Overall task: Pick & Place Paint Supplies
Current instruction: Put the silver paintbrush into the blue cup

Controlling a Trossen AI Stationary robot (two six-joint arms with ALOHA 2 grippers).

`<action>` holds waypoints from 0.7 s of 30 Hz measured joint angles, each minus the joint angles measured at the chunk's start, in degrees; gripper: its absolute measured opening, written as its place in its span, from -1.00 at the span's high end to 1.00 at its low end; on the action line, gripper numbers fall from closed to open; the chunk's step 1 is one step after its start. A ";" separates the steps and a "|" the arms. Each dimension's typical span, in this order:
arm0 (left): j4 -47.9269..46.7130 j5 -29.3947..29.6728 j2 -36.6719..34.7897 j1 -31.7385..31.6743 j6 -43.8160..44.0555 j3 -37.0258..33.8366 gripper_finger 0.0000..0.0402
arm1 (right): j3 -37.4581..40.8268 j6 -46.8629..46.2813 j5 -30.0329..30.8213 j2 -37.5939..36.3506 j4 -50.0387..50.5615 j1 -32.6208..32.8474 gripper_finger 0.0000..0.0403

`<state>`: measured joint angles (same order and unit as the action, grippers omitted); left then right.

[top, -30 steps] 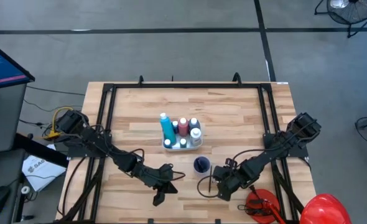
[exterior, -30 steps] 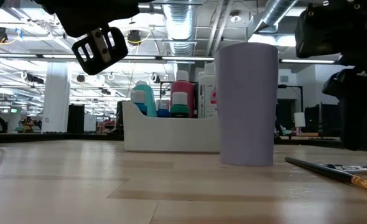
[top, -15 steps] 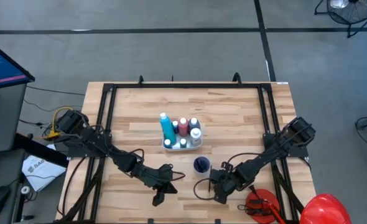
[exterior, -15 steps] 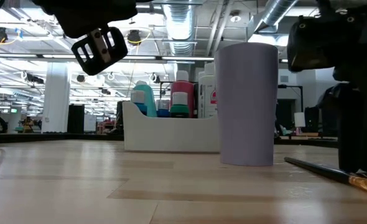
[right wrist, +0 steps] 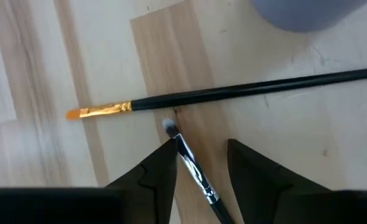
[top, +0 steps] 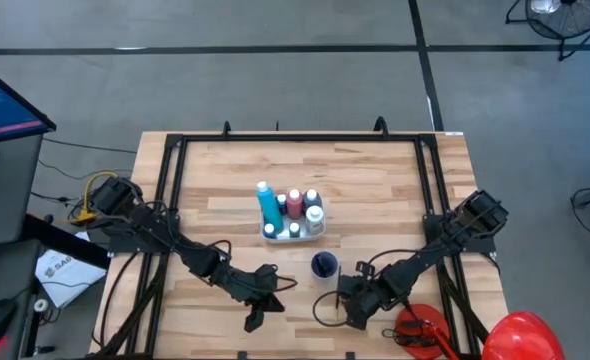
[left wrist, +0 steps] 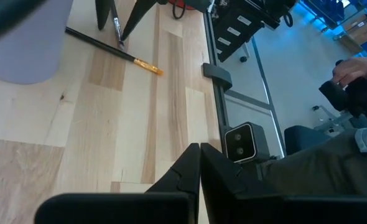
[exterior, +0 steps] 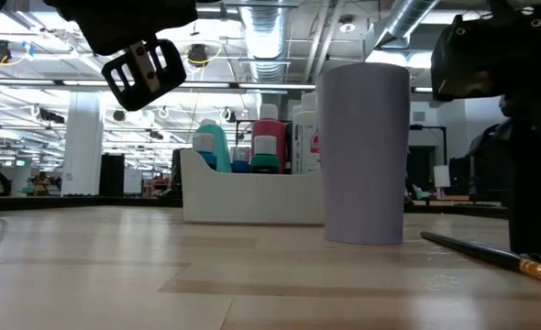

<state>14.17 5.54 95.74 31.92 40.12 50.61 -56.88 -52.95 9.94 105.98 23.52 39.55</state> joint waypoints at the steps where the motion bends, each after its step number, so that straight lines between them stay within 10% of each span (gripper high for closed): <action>1: 0.00 0.00 0.00 0.00 -0.04 0.00 0.99 | 0.00 0.02 -0.01 0.01 0.01 0.09 0.35; 21: -0.22 -0.01 0.00 -0.11 -0.39 -0.02 0.99 | -0.07 13.07 -1.02 0.06 2.90 0.05 0.17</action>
<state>13.96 5.53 95.74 31.81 39.72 50.59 -56.95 -39.88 8.92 106.04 26.42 39.60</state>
